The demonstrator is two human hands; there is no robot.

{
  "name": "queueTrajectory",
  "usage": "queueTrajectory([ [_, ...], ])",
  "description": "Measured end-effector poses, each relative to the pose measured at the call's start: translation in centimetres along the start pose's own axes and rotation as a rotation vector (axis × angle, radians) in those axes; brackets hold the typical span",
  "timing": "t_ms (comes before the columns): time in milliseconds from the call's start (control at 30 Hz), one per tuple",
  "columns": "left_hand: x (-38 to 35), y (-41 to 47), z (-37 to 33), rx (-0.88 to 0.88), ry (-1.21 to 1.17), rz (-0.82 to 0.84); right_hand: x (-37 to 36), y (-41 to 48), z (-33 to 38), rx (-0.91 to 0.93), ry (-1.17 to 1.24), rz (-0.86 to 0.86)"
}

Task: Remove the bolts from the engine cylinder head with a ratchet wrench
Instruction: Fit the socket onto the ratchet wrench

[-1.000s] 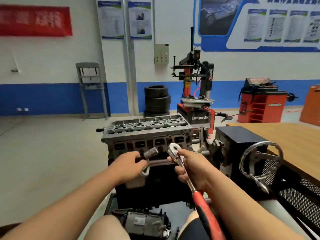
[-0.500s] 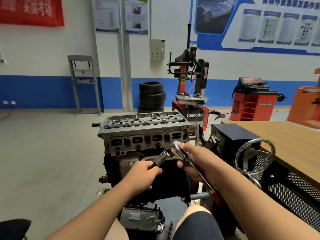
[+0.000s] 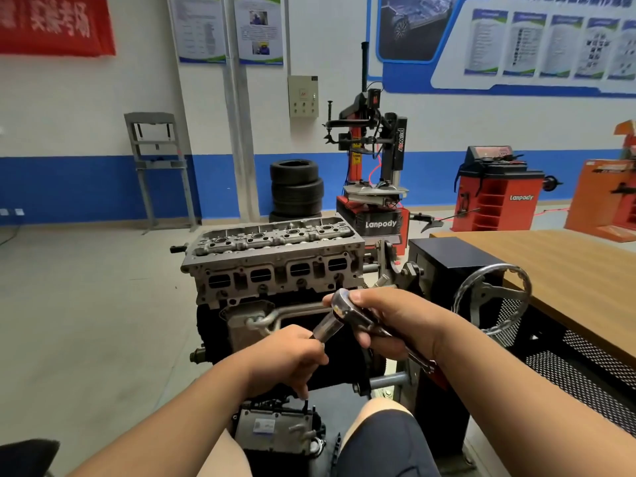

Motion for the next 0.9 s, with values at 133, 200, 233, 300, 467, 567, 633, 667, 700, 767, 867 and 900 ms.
queueTrajectory([
  [133, -0.8, 0.1, -0.4, 0.017, 0.047, 0.085, -0.7, -0.5, 0.3, 0.053, -0.040, 0.062],
  [200, -0.6, 0.7, -0.4, 0.004, 0.140, 0.031, -0.7, -0.4, 0.3, 0.043, -0.024, 0.047],
  [233, -0.3, 1.1, -0.7, -0.031, 0.203, -0.019, -0.7, -0.2, 0.3, 0.021, -0.019, 0.031],
  [300, 0.1, 2.0, -1.6, -0.135, 0.292, -0.080, -0.7, 0.3, 0.4, -0.049, -0.004, -0.007],
  [467, 2.7, 4.3, -3.2, -0.262, 0.068, -0.121, 1.5, 1.2, 3.0, 0.019, 0.094, 0.047],
  [567, 4.3, 7.1, -5.1, -0.303, 0.047, -0.095, 4.3, 1.7, 6.0, 0.107, 0.070, 0.089],
  [633, 5.7, 9.8, -7.1, -0.302, 0.089, -0.127, 6.4, 2.3, 8.8, 0.146, -0.014, 0.090],
  [667, 6.4, 11.1, -8.4, -0.319, 0.100, -0.154, 7.4, 2.8, 10.4, 0.160, -0.052, 0.072],
  [700, 7.3, 12.5, -9.7, -0.338, 0.099, -0.189, 8.4, 3.4, 12.1, 0.171, -0.078, 0.044],
  [767, 9.4, 15.1, -11.9, -0.366, 0.045, -0.288, 10.4, 4.7, 15.4, 0.192, -0.119, -0.028],
  [867, 12.8, 18.8, -14.0, -0.398, -0.069, -0.442, 13.1, 7.1, 19.3, 0.206, -0.197, -0.167],
  [900, 13.7, 20.1, -14.3, -0.412, -0.099, -0.471, 13.9, 7.8, 20.2, 0.188, -0.226, -0.208],
])
Point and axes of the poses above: each hand's wrist, its own y-axis towards the middle knuckle, its own x-axis out of the back of the hand, z = x × y, the point moved 5 cm from there along y, towards the middle knuckle, and after that the axes turned 12 degrees about -x, right-handed, at the moved point
